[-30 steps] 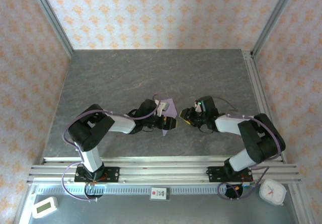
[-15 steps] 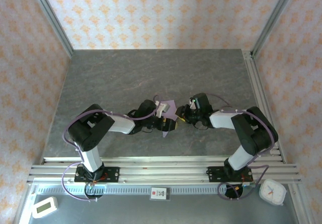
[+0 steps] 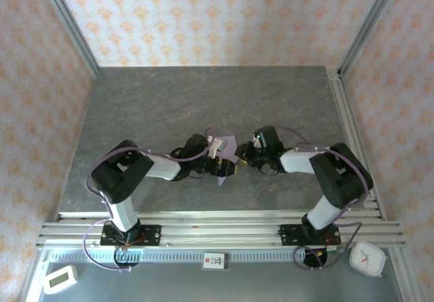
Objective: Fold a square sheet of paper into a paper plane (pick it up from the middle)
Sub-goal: Fold the wing for the fifth time at the center of the table.
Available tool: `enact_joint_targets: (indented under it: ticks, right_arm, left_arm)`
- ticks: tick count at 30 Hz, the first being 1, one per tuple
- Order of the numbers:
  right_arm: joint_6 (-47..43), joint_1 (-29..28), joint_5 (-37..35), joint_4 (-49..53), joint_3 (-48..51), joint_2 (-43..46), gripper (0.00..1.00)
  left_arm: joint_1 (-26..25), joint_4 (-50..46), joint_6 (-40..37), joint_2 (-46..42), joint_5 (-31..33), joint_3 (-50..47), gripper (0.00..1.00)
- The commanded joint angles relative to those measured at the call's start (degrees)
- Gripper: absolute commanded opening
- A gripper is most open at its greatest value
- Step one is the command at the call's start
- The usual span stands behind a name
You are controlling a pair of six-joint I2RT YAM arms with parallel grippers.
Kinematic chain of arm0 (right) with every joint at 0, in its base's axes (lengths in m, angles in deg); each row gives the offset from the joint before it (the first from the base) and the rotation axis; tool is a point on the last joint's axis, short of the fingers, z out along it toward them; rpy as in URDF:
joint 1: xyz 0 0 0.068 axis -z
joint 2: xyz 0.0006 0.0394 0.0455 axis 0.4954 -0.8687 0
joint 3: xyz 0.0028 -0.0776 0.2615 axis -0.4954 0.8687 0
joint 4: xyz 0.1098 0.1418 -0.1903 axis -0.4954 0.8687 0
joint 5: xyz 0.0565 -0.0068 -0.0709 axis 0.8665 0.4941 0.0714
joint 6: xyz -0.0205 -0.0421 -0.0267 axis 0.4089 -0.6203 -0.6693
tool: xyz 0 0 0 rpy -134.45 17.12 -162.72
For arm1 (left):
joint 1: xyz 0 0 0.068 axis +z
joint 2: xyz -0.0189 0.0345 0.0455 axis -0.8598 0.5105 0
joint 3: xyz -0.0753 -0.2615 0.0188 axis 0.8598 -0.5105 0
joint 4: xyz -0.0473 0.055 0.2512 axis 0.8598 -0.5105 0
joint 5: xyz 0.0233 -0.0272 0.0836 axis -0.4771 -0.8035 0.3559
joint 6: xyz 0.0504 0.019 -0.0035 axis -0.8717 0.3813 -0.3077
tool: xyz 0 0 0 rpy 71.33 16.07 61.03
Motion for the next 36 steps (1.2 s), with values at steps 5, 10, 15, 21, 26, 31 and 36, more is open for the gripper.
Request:
enact_joint_targets:
  ticks: [5, 10, 15, 21, 26, 31, 36]
  right_arm:
    - [0.33, -0.74, -0.33, -0.2, -2.24, -1.74, 0.26]
    - [0.49, -0.7, -1.01, -0.21, -2.19, -2.1, 0.05]
    - [2.91, -0.73, -3.33, -0.51, -0.52, 0.4, 0.0]
    - [5.06, -0.88, -5.64, -0.54, 0.87, 3.33, 0.0]
    - [5.13, -1.0, -6.33, 0.38, 0.7, 3.8, 0.0]
    - [5.08, -1.06, -6.38, 0.19, 0.8, 3.38, 0.0]
    - [5.21, -1.13, -6.24, -0.1, 0.85, 3.21, 0.0]
  left_arm:
    - [0.62, 0.09, -0.91, -0.24, -0.89, -1.33, 0.67]
    - [1.04, 1.35, 0.72, -1.25, -0.46, -1.27, 0.67]
    - [1.09, -3.47, 1.21, -9.56, 10.5, -0.81, 0.67]
    - [-6.03, -13.45, -3.17, -19.54, 32.86, -2.24, 0.67]
    - [-13.73, -16.88, -6.41, -20.33, 47.04, -2.33, 0.66]
    - [-18.32, -17.19, -8.98, -16.25, 54.07, -0.1, 0.65]
    - [-22.07, -18.12, -12.15, -10.29, 59.14, 3.79, 0.63]
